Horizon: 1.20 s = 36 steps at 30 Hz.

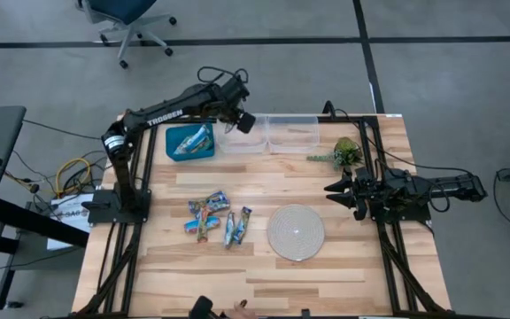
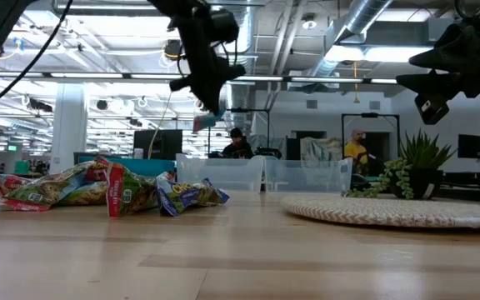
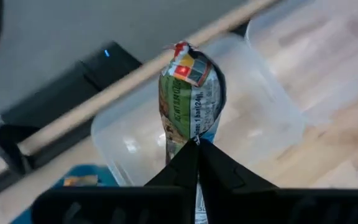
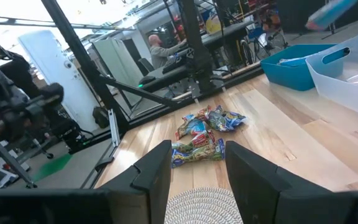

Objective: Pick and place Granola Bars by type
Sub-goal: Put the red granola bar into the left transparent bin

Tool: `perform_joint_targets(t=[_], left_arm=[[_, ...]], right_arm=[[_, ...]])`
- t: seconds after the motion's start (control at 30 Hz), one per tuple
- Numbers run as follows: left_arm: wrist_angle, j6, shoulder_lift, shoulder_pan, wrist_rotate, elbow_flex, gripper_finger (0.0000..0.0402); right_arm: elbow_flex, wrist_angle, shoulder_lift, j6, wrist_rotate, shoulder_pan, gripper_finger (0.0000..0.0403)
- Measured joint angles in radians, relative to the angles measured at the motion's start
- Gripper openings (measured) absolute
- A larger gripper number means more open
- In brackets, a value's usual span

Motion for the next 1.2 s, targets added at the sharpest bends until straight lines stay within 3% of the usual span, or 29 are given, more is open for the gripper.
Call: perform_joint_targets(t=[0.13,0.4,0.73,0.97,1.2], left_arm=[[0.012,0.012,0.037,0.014,0.05,-0.013,0.0032],[0.02,0.058,0.068,0.018,0.015,-0.014,0.0099],[-0.01,0.063,0.029,-0.02,0.062,-0.014,0.0104],[-0.099,0.083,-0.053,-0.162,0.084,-0.013,0.01],[-0.267,-0.061,-0.117,-0.359,0.072,-0.013,0.01]], right_arm=[[0.0,0.0,0.0,0.0,0.0,0.0,0.0141],[0.0,0.0,0.0,0.0,-0.001,0.0,0.0143],[0.0,0.0,0.0,0.0,-0.001,0.0,0.0144],[0.0,0.0,0.0,0.0,-0.001,0.0,0.0141],[0.0,0.0,0.0,0.0,-0.001,0.0,0.0144]])
